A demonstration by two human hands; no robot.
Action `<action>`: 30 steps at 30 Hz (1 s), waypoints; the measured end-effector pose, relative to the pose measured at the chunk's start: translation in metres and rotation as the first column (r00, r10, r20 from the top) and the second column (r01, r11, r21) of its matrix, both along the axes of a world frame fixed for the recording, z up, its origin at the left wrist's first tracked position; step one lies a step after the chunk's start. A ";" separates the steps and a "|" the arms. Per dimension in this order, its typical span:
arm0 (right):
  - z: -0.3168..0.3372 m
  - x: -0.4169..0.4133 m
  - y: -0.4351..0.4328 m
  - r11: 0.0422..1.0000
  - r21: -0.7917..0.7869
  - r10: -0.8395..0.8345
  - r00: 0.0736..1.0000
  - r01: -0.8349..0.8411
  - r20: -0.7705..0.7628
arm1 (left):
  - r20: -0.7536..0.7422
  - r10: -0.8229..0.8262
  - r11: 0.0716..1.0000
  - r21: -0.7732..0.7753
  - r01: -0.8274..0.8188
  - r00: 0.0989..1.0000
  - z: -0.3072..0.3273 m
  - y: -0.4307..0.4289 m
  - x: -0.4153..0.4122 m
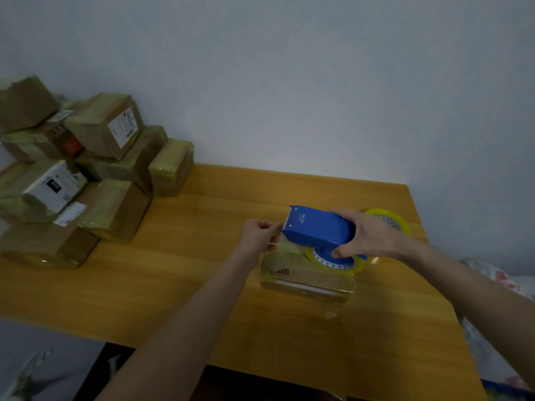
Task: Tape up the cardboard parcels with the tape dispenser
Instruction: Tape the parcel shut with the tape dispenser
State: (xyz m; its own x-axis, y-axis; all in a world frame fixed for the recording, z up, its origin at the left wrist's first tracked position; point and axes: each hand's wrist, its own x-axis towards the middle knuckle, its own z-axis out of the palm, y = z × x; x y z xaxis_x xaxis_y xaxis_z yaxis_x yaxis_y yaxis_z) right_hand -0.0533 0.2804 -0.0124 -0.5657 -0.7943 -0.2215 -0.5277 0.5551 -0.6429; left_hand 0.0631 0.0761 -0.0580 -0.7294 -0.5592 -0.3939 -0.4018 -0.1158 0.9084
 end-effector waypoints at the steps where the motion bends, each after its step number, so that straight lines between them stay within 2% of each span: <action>1: 0.002 -0.001 -0.001 1.000 -0.001 0.016 1.000 -0.016 -0.012 | 0.004 0.000 1.000 -0.014 0.000 1.000 0.001 -0.003 0.002; 6: 0.013 -0.012 0.008 0.998 0.046 0.040 0.998 -0.037 -0.052 | 0.021 0.084 0.995 -0.062 -0.083 0.996 -0.003 -0.033 0.023; 9: 0.016 -0.017 0.016 0.997 0.064 0.040 0.998 -0.036 -0.055 | 0.038 0.075 0.993 -0.092 -0.071 0.996 -0.010 -0.040 0.034; 20: 0.000 -0.004 0.010 0.971 0.237 0.064 0.981 -0.018 -0.185 | 0.124 0.127 0.982 -0.159 -0.106 0.984 -0.046 -0.027 0.023; 25: -0.004 -0.005 0.001 0.962 0.273 0.034 0.986 0.012 -0.165 | 0.195 0.159 0.978 -0.165 -0.127 0.968 -0.066 -0.024 0.012; 30: -0.006 -0.004 -0.001 0.962 0.272 0.010 0.987 0.034 -0.159 | 0.238 0.098 0.981 -0.185 -0.054 0.966 -0.081 -0.017 -0.001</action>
